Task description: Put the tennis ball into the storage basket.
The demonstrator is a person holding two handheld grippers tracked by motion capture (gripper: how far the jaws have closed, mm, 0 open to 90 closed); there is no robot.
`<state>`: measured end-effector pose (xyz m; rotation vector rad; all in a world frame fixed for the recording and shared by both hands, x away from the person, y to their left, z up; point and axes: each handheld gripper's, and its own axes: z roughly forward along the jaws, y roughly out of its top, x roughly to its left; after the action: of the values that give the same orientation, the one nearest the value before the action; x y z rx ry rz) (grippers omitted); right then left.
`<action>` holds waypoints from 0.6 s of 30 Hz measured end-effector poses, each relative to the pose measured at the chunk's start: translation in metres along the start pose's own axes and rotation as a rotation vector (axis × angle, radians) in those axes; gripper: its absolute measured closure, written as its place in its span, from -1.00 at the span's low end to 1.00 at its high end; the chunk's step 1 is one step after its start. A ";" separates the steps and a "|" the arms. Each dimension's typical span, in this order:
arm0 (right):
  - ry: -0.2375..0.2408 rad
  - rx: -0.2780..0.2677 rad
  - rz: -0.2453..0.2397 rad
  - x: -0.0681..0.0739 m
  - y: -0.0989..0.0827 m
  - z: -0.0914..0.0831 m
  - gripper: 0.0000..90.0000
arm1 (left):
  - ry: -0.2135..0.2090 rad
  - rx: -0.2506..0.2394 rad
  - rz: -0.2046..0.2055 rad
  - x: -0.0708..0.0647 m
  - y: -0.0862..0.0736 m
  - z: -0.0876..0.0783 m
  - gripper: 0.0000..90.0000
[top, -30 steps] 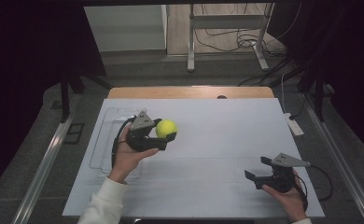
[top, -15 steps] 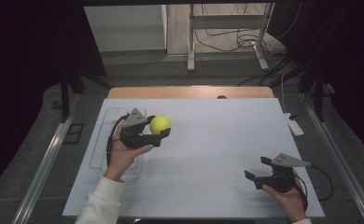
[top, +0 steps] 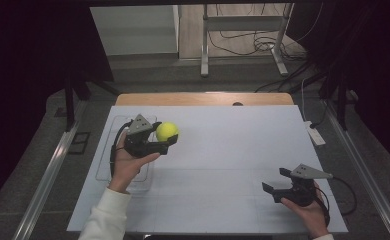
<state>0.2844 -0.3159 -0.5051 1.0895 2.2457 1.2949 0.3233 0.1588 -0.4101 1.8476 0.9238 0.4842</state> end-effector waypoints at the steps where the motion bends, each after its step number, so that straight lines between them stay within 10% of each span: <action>1: 0.000 0.000 0.000 0.000 0.000 0.000 -0.80 | 0.003 -0.001 -0.004 0.002 0.000 -0.001 -0.43; 18: 0.000 -0.002 0.000 0.000 0.000 0.000 -0.80 | 0.044 -0.011 -0.047 0.024 -0.004 -0.006 -0.43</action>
<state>0.2843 -0.3159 -0.5049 1.0886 2.2442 1.2961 0.3325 0.1817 -0.4128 1.8077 0.9897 0.5015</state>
